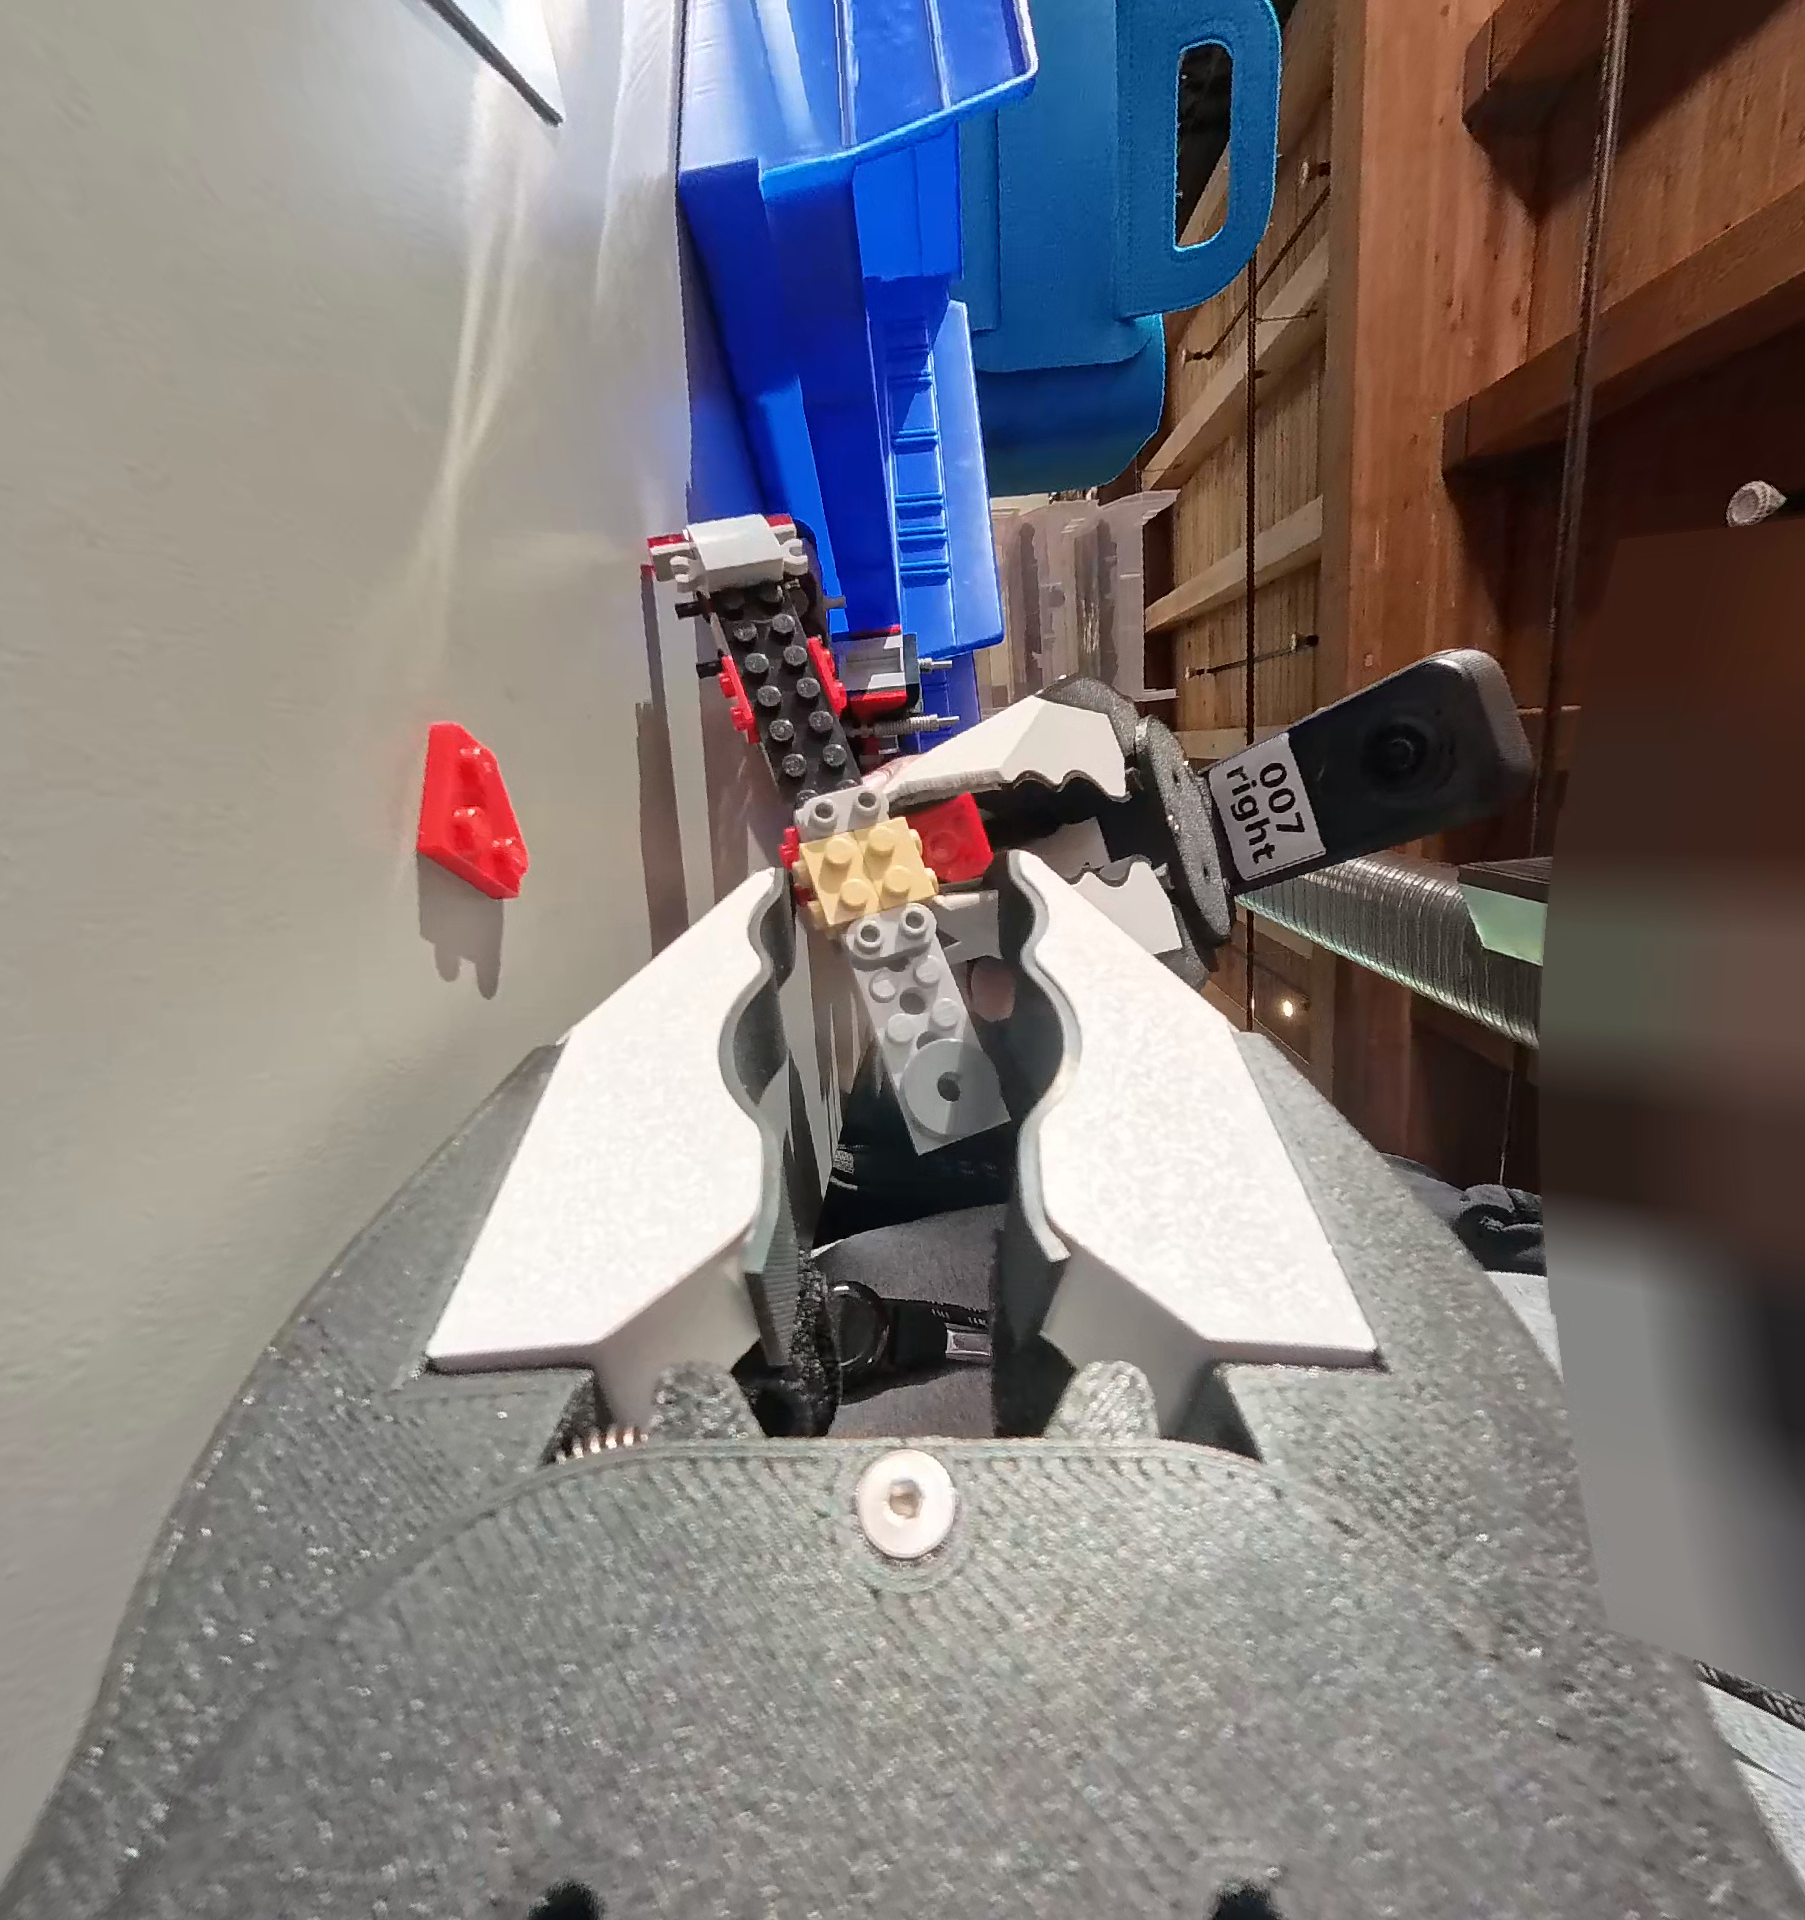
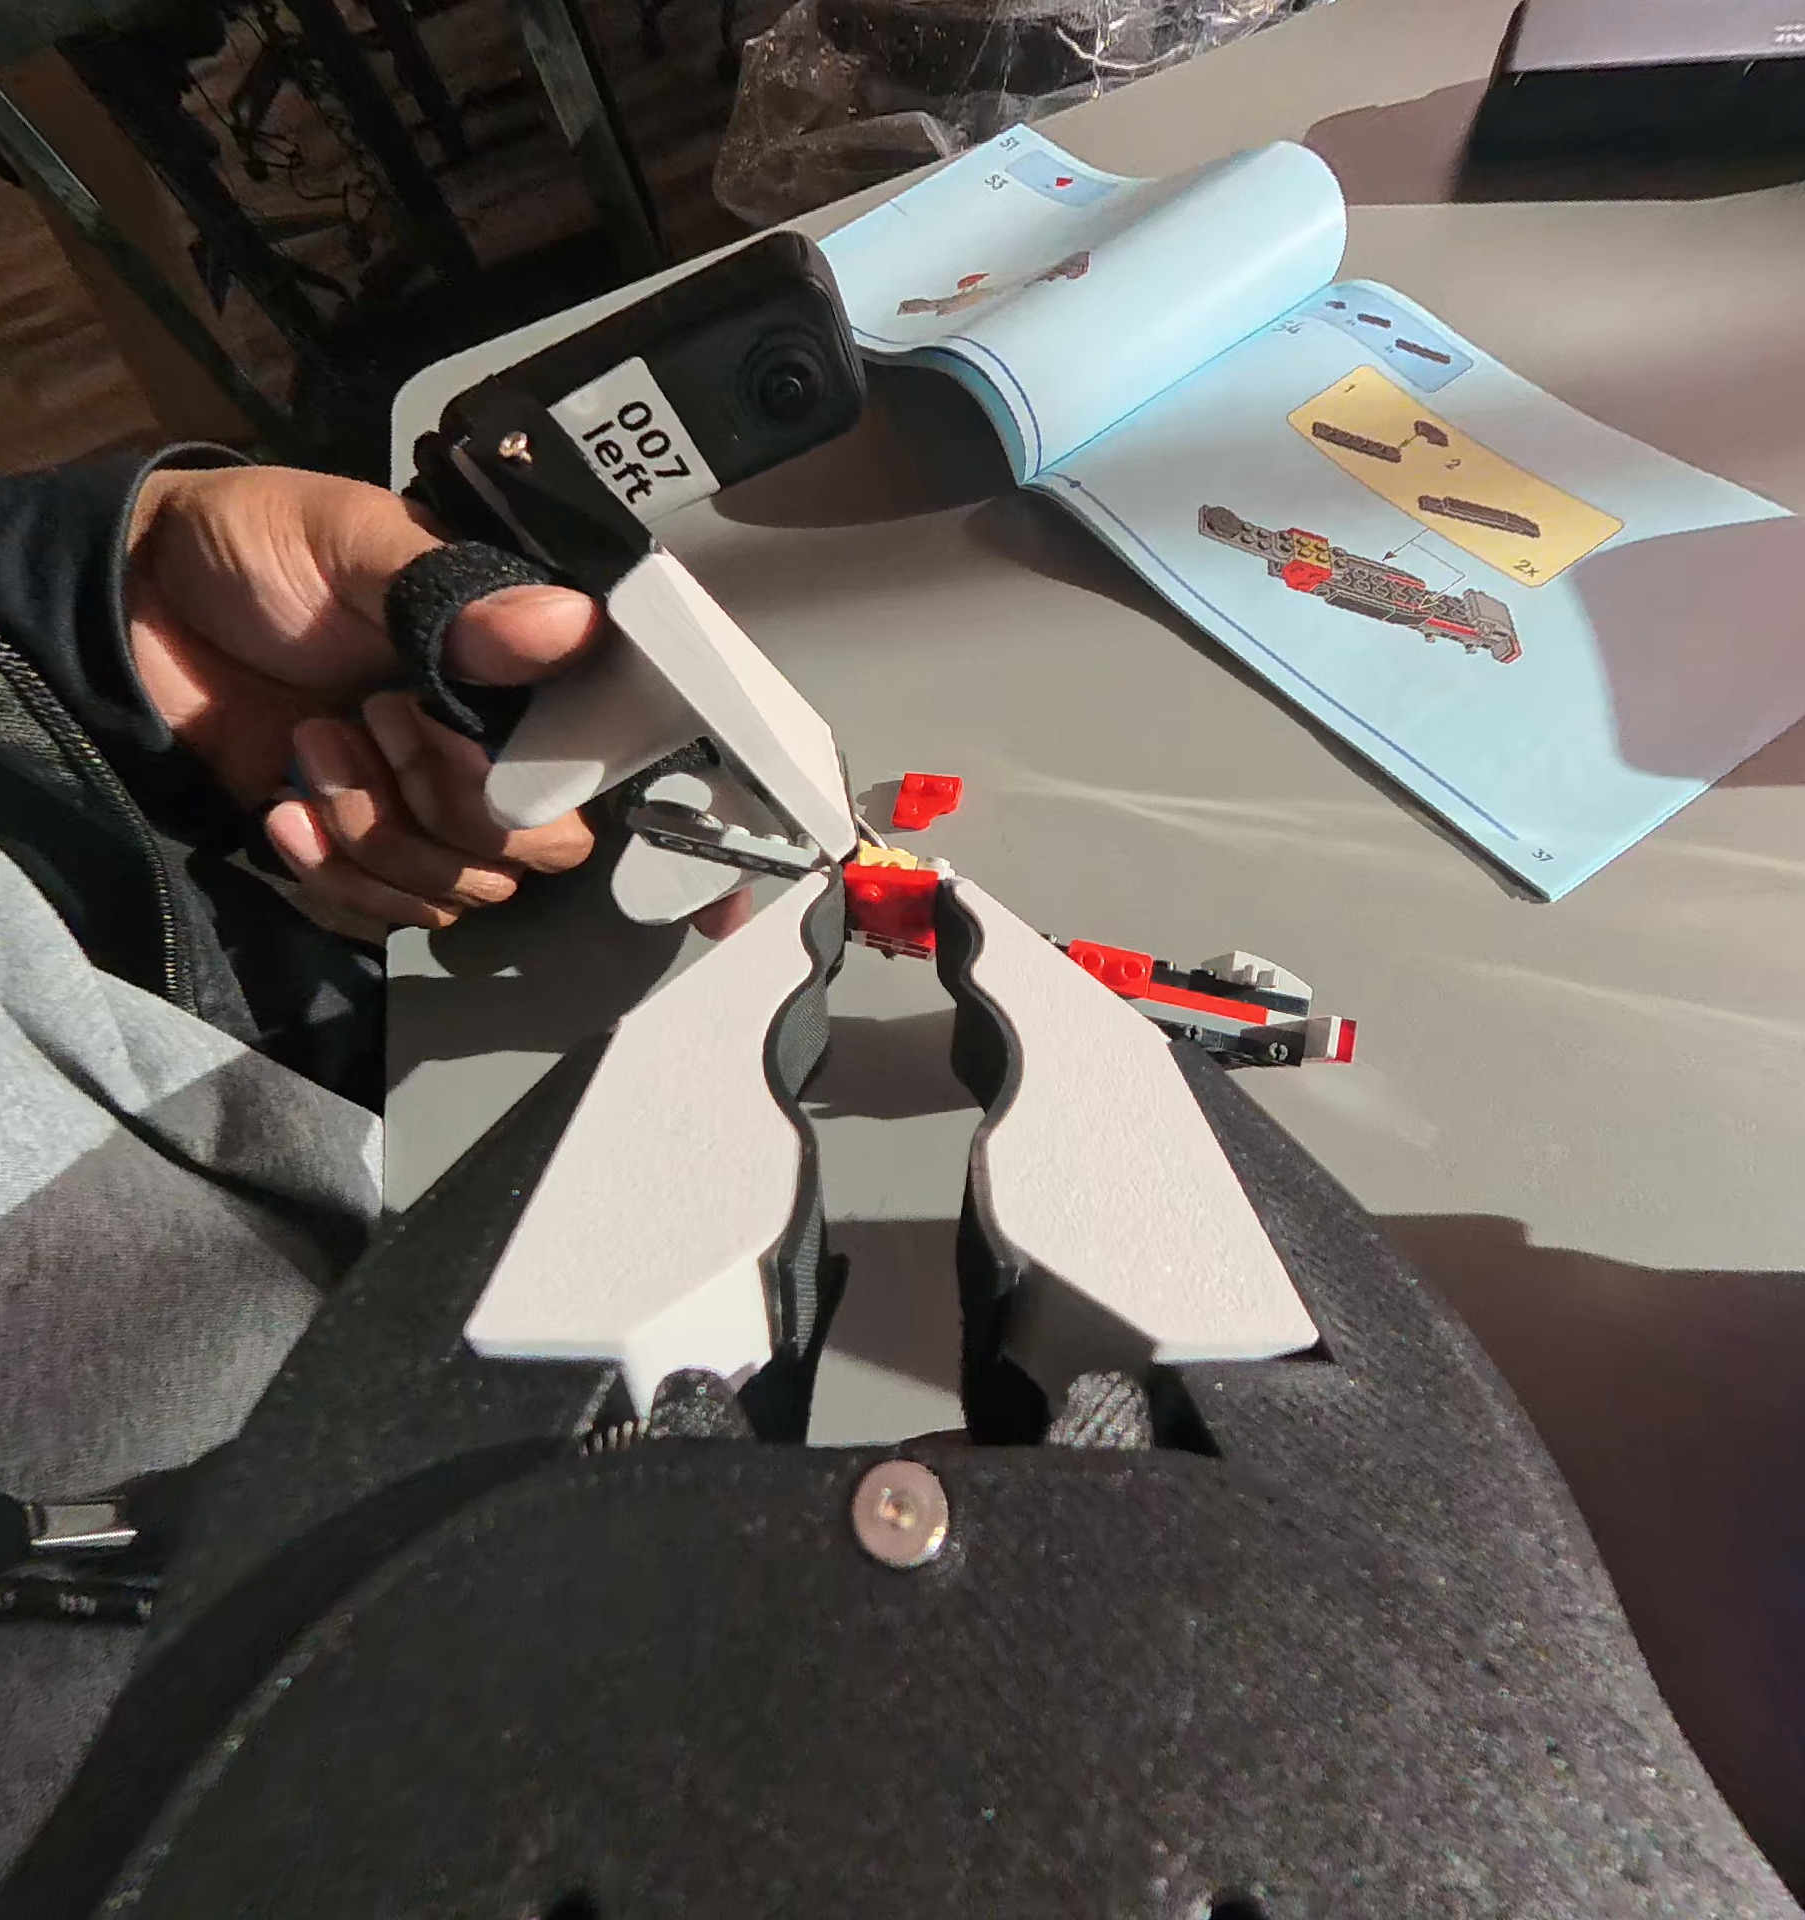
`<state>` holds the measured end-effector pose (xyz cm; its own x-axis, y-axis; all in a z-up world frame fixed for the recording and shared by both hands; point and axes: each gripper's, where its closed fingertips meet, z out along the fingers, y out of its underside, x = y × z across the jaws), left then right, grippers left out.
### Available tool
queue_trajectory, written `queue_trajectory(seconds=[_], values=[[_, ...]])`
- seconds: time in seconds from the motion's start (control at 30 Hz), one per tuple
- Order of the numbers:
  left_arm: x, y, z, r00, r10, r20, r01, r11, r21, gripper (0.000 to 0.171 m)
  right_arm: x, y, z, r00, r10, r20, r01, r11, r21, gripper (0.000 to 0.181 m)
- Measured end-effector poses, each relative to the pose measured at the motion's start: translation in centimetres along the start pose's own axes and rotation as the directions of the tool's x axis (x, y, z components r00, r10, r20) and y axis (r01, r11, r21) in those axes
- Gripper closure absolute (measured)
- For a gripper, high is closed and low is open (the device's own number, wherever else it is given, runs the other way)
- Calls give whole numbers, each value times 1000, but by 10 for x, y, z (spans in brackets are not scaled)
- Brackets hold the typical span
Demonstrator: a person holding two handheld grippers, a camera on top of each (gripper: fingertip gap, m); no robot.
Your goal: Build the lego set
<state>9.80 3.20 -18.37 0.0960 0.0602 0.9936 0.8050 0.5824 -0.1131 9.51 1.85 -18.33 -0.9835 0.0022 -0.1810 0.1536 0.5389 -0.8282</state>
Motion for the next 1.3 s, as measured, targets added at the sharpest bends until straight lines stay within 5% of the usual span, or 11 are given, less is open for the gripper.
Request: queue_trajectory(seconds=[1.3], values=[[-1,2,2,999,33,22,-33,999,-5,119,-1,5,5,998,-65,-6,64,994,-94,163]])
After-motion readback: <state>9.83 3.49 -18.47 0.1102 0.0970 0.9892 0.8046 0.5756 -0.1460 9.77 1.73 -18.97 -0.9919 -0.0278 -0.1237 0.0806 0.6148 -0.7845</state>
